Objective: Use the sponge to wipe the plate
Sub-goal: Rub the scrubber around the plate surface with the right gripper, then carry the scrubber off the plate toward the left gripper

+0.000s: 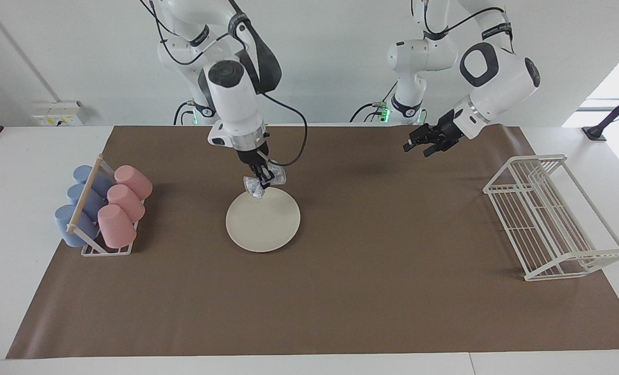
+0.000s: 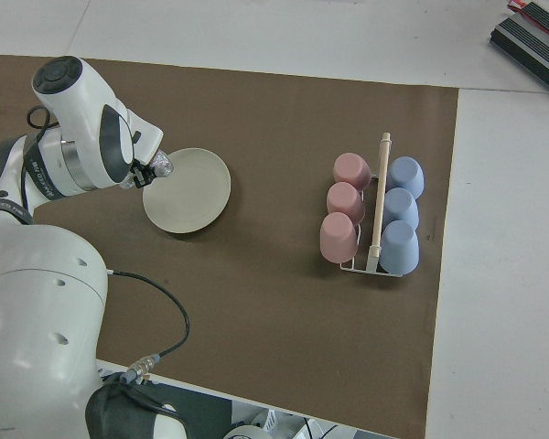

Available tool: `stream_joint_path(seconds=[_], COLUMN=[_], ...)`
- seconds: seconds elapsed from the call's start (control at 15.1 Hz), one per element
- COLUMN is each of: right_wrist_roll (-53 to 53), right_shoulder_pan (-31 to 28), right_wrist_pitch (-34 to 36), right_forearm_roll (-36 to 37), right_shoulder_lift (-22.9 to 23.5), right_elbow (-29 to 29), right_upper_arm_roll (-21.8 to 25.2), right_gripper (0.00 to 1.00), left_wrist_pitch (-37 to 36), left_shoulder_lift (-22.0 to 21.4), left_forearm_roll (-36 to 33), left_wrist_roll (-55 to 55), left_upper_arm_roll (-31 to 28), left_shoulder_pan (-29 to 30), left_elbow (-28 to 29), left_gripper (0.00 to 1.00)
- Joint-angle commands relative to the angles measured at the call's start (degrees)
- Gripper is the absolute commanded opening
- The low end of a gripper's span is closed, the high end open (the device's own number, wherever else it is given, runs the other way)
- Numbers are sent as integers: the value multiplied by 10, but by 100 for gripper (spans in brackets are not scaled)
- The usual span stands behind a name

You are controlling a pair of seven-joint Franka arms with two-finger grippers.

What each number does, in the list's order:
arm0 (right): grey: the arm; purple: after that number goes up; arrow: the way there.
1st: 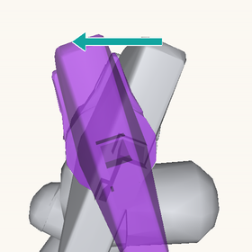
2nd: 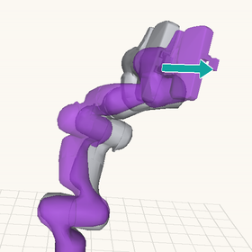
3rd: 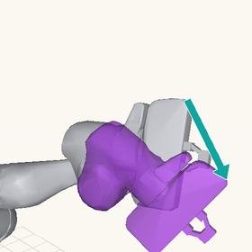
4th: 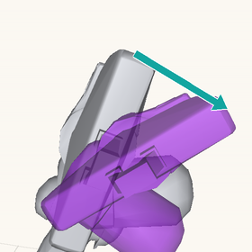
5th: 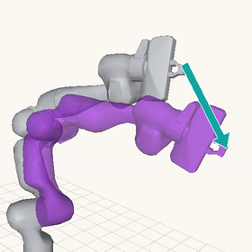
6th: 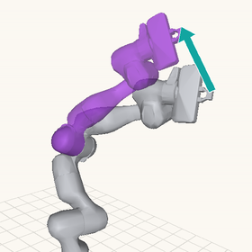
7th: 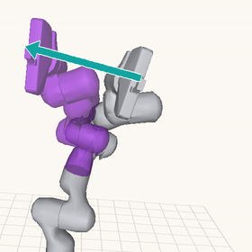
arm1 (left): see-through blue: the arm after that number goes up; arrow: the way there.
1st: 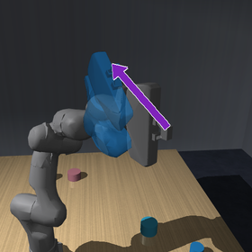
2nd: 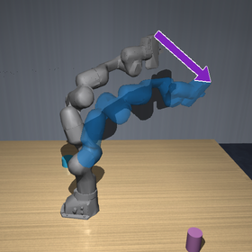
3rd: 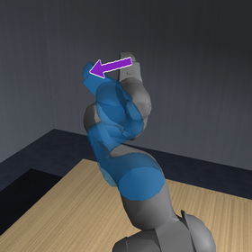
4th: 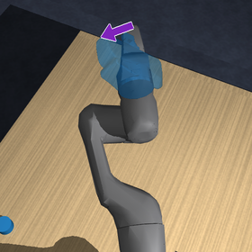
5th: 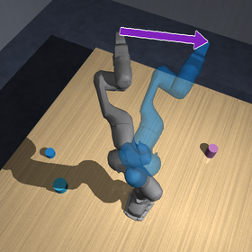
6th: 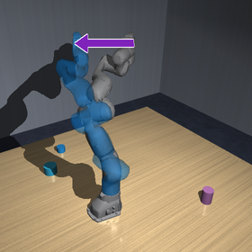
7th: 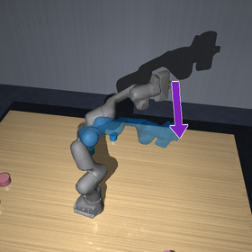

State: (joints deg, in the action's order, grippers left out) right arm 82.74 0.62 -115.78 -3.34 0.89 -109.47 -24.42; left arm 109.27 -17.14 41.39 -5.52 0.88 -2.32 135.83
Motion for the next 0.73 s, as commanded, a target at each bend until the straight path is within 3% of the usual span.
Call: stream_joint_path(seconds=[0.0, 0.2, 0.66], right_wrist_roll=[42, 96, 262], right_shoulder_pan=[9, 34, 101], right_wrist_pitch=[77, 159, 197], right_forearm_roll=[-2, -7, -52], right_shoulder_lift=[-56, -99, -92], right_elbow=[30, 60, 112], right_upper_arm_roll=[-5, -5, -6], right_gripper=[0, 0, 0], left_wrist_pitch=[-51, -83, -125], left_shoulder_lift=[3, -1, -17], left_forearm_roll=[117, 221, 366], left_wrist_roll=[0, -12, -57], left_upper_arm_roll=[0, 1, 3], left_shoulder_pan=[20, 14, -45], left_elbow=[-15, -15, -2], left_gripper=[100, 100, 100])
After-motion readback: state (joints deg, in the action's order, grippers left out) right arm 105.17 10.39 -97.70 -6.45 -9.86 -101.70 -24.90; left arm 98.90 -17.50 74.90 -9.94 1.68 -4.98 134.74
